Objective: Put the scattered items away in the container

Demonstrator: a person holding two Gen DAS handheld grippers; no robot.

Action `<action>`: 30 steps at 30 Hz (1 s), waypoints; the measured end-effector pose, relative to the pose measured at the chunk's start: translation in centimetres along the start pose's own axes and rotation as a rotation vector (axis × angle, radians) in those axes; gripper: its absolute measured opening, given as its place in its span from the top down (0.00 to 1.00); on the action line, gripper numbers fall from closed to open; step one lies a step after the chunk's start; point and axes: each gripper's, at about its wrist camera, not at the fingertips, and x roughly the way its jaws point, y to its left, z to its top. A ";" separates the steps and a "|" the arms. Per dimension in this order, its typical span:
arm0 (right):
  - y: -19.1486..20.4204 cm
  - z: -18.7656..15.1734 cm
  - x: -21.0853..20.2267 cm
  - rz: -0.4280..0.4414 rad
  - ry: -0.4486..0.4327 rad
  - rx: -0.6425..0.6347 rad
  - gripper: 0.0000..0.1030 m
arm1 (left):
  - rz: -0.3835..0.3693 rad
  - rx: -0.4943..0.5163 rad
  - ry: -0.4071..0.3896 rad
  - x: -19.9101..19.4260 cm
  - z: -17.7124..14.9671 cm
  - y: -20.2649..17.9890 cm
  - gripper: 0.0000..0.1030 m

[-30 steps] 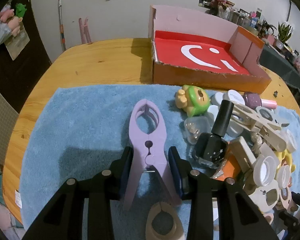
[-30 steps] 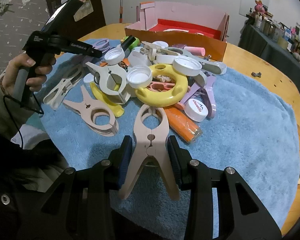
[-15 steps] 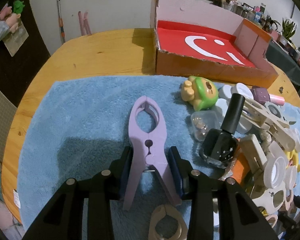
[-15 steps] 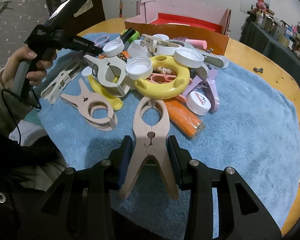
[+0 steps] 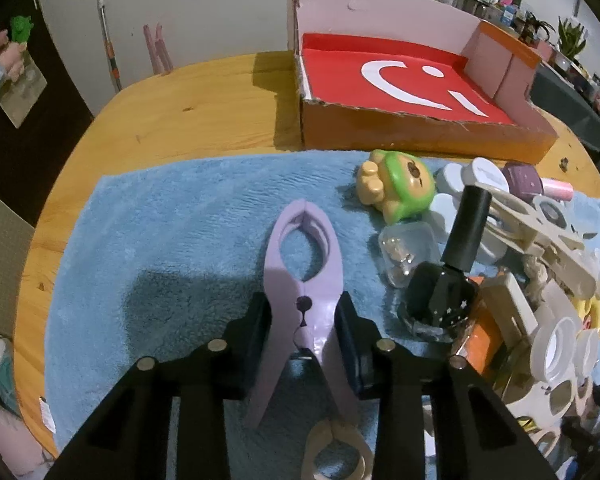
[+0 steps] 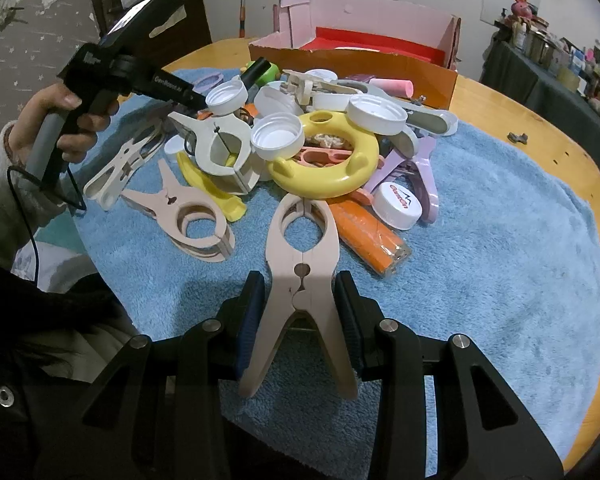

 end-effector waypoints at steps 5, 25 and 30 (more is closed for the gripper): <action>-0.1 0.2 -0.4 -0.003 -0.016 -0.001 0.66 | 0.001 0.011 -0.012 -0.3 -0.2 -0.2 0.66; 0.3 0.0 0.3 -0.056 0.017 -0.029 0.67 | -0.028 -0.005 -0.025 -0.5 0.1 0.1 0.66; 0.3 0.1 0.0 -0.054 0.010 -0.028 0.67 | -0.044 -0.014 -0.008 -0.1 -0.1 0.3 0.66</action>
